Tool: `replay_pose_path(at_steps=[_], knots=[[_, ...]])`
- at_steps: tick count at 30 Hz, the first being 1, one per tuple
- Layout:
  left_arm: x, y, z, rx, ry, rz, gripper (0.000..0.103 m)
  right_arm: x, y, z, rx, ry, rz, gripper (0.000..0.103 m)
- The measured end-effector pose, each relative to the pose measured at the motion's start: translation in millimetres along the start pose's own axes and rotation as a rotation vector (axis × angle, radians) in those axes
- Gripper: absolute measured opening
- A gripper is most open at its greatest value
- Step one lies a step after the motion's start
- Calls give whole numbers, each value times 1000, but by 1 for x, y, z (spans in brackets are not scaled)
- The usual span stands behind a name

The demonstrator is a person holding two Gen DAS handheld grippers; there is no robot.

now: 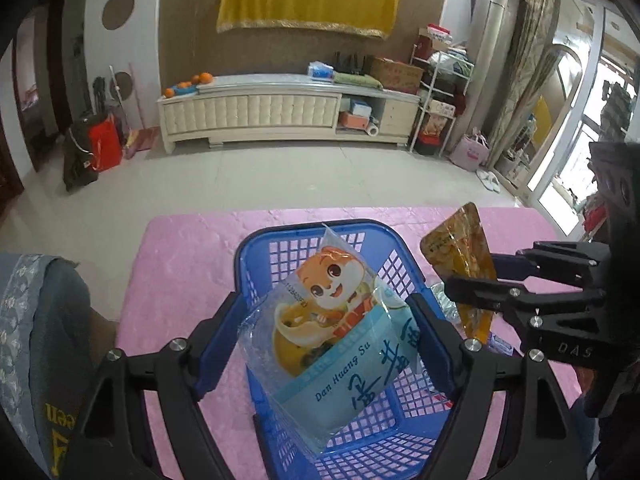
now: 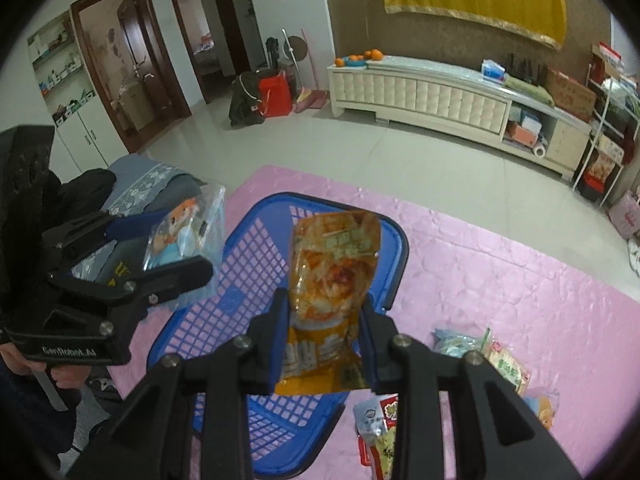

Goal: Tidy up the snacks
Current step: 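Carry both snacks to the blue basket while the left gripper releases its pack inside, then lower the orange pouch into the basket and open the right gripper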

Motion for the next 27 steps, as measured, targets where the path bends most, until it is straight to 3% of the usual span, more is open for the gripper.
replay_pose_path(at_steps=[10,19,27], knots=[[-4,24,-4,30,15,70,82,-4,9,-14,-3,75,3,36],[6,12,1,26,-13,47,82,-6,4,-11,-8,64,14,36],[2,-1,8,76,45,32,82,7,13,-3,3,40,29,36]])
Point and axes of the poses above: each gripper's, at about its wrist camera, not at the fingertips, and y roughly the way its jaws point, z to its left, x to its top, the point moved 3 cm from there along y, roughly the way its jaws point, and after that the axes turned 2 degrees about -z, right-handed, at the moved point
